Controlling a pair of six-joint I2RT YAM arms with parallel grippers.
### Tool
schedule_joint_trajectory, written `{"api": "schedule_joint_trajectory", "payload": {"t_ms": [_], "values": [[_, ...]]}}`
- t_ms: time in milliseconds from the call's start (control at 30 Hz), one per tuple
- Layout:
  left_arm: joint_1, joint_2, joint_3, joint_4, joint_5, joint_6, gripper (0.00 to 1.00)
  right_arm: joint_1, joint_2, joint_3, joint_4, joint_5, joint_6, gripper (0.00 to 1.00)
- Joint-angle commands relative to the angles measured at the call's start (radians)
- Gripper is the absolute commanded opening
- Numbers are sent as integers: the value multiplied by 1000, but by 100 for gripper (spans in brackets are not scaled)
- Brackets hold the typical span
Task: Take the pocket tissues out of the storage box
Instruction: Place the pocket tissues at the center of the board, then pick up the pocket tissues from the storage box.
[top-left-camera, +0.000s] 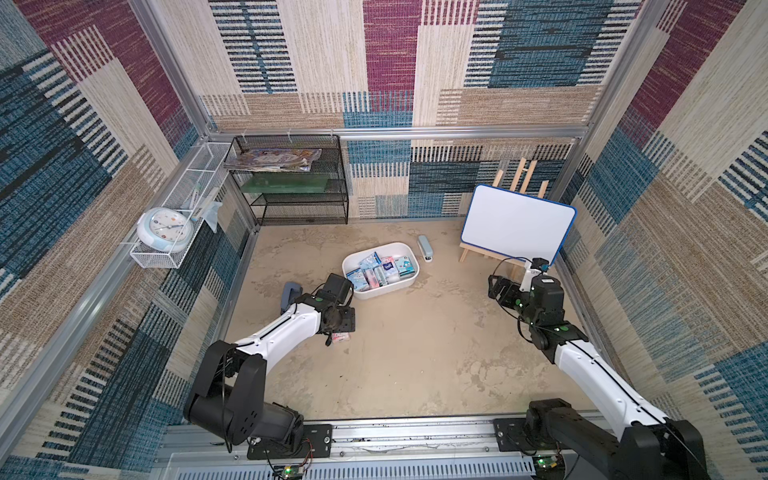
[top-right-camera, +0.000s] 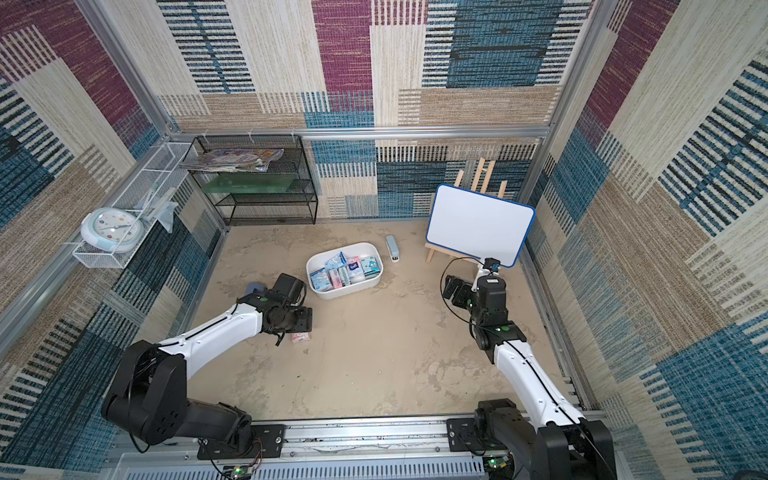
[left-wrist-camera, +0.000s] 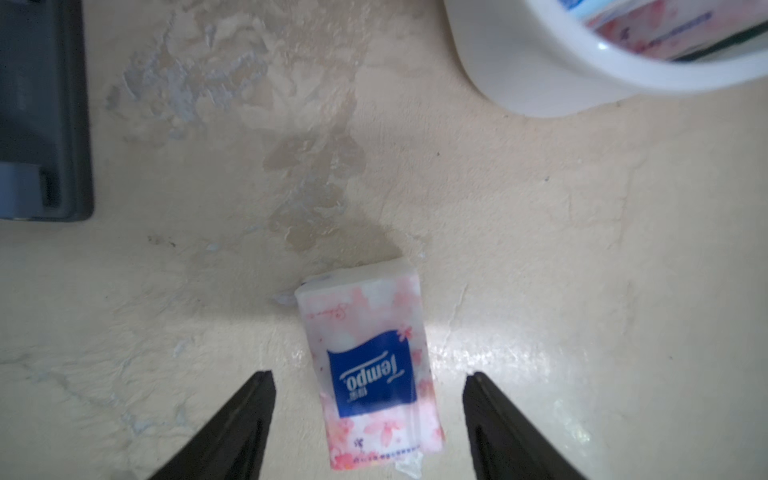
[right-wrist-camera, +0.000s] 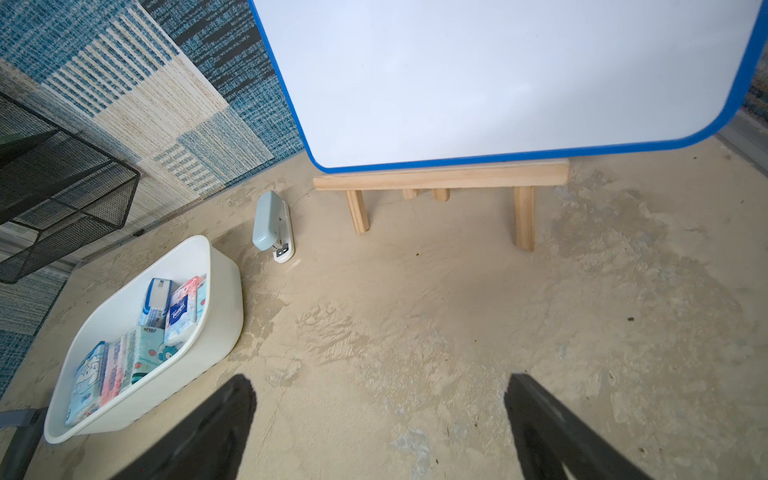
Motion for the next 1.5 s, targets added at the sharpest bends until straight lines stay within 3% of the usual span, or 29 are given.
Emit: {"api": "schedule_joint_trajectory", "payload": {"t_ms": [0,333,467,700,1067,1367,1467], "values": [[1,-25,31,-46,-19,14,81,-1,-3,6,-2,10,-7,99],[1,-35,186,-126,-2,21,92,0,-3,14,-17,6,-2,100],[1,14,280,-176,12,10,98,0,-1,20,-21,4,3,99],[1,128,449,-238,26,-42,98,0,6,23,-19,3,13,99],[-2,319,663,-262,33,-130,86,0,8,20,-11,7,16,99],[-10,511,886,-308,86,-64,77,0,28,22,0,3,17,99],[-17,561,932,-322,118,-67,70,0,28,21,3,7,15,100]]}}
